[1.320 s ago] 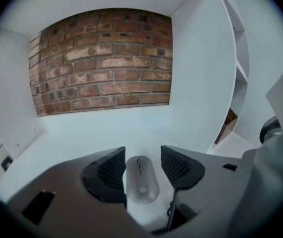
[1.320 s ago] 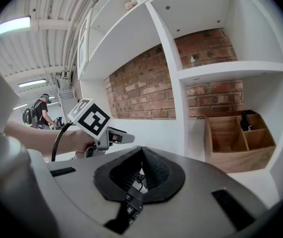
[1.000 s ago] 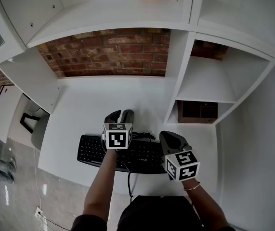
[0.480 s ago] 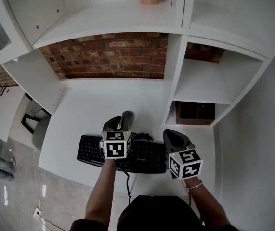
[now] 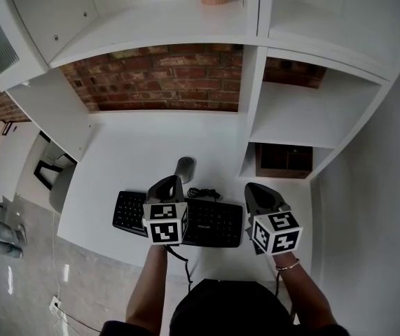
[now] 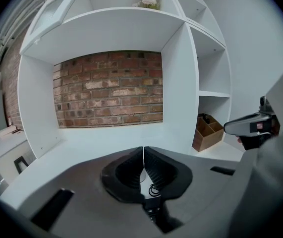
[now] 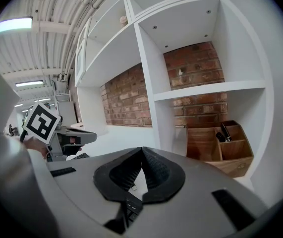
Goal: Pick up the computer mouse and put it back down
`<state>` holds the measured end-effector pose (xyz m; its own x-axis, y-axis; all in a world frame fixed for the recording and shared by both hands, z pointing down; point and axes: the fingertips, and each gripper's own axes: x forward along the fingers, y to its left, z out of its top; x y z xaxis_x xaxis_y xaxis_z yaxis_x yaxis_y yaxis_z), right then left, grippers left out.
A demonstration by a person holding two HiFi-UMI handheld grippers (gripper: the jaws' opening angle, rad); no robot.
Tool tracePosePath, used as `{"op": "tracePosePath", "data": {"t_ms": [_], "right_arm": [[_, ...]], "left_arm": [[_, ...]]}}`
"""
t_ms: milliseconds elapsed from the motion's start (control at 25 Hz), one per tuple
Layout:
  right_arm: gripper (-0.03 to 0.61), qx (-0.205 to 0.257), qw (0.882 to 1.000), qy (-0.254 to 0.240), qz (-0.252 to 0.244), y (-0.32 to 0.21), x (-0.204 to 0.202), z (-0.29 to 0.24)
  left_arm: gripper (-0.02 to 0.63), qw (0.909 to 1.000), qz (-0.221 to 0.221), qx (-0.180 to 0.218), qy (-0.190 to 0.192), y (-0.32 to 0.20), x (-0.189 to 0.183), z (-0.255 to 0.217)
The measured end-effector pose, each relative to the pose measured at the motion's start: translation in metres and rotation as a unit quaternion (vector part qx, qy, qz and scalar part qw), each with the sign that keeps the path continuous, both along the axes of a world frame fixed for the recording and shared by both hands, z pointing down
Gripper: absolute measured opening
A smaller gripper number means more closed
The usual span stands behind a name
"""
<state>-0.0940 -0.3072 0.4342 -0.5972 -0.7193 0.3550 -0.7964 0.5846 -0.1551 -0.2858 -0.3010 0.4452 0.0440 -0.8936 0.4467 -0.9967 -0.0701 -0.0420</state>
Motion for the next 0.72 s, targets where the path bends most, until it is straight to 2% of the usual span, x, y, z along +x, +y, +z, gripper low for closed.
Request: {"op": "tracePosePath", "data": {"t_ms": [720], "right_arm": [[0.005, -0.001, 1.0, -0.008, -0.009, 0.014, 0.016, 0.002]], "left_arm": [[0.009, 0.9997, 0.006, 0.004, 0.023, 0.045, 0.033, 0.006]]}}
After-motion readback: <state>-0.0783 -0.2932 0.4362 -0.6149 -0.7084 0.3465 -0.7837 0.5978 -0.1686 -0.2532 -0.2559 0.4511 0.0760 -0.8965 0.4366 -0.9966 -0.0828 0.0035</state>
